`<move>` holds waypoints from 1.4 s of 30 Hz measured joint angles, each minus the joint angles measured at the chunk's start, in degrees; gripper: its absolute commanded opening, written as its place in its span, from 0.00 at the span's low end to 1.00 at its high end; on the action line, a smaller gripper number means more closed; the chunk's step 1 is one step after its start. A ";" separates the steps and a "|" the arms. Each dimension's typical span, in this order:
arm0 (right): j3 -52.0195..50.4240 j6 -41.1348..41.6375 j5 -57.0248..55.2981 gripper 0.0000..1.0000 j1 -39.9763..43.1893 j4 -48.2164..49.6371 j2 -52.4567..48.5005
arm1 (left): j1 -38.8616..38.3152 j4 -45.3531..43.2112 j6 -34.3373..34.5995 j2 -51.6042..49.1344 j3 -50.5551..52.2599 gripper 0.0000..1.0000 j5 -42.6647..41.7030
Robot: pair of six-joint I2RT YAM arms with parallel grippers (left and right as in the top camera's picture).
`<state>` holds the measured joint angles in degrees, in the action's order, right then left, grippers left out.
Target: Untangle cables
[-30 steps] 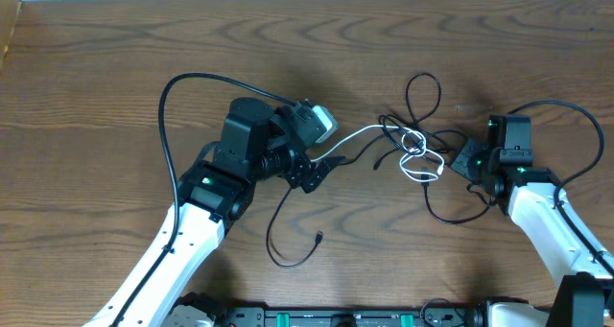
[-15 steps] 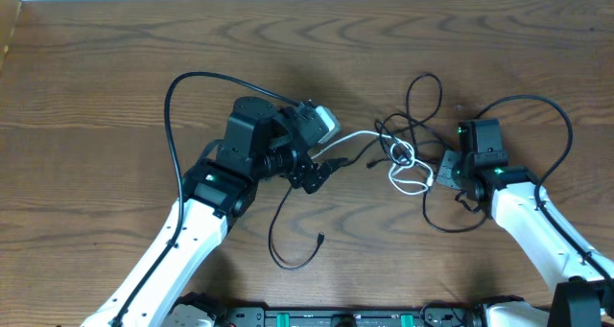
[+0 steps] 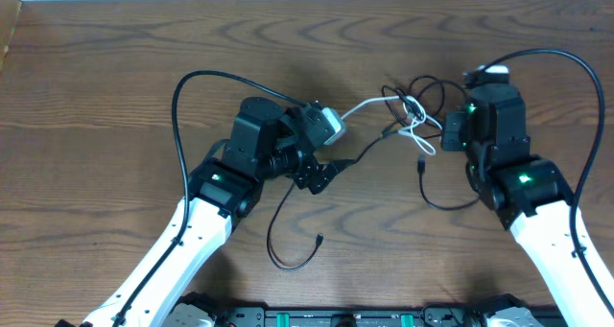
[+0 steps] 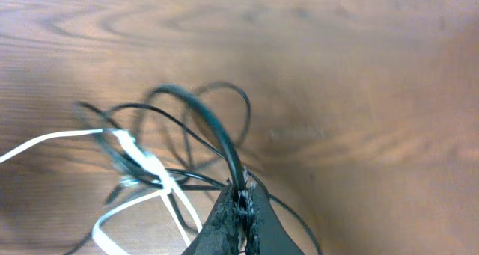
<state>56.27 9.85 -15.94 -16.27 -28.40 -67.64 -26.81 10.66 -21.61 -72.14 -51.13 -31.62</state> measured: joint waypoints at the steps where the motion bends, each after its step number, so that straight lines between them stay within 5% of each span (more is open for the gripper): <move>1: 0.11 -1.20 -0.17 0.01 -0.87 0.79 0.17 | -0.26 -0.39 -0.02 0.00 0.00 0.91 -0.02; 23: 0.17 -7.96 1.20 0.01 -13.55 18.40 2.05 | -1.53 -3.19 -0.02 -0.11 0.00 0.91 0.00; 35: 0.98 -8.41 -5.46 0.01 -12.70 5.09 -1.46 | -1.53 -3.19 -0.02 -0.42 0.00 0.91 0.46; 42: 0.98 -7.74 -18.91 0.01 -12.09 9.01 -1.86 | -1.53 -3.19 -0.02 -0.52 0.00 0.91 0.48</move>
<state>57.25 2.11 -34.85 -28.36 -19.40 -69.49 -28.34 7.46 -21.63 -72.66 -51.13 -31.14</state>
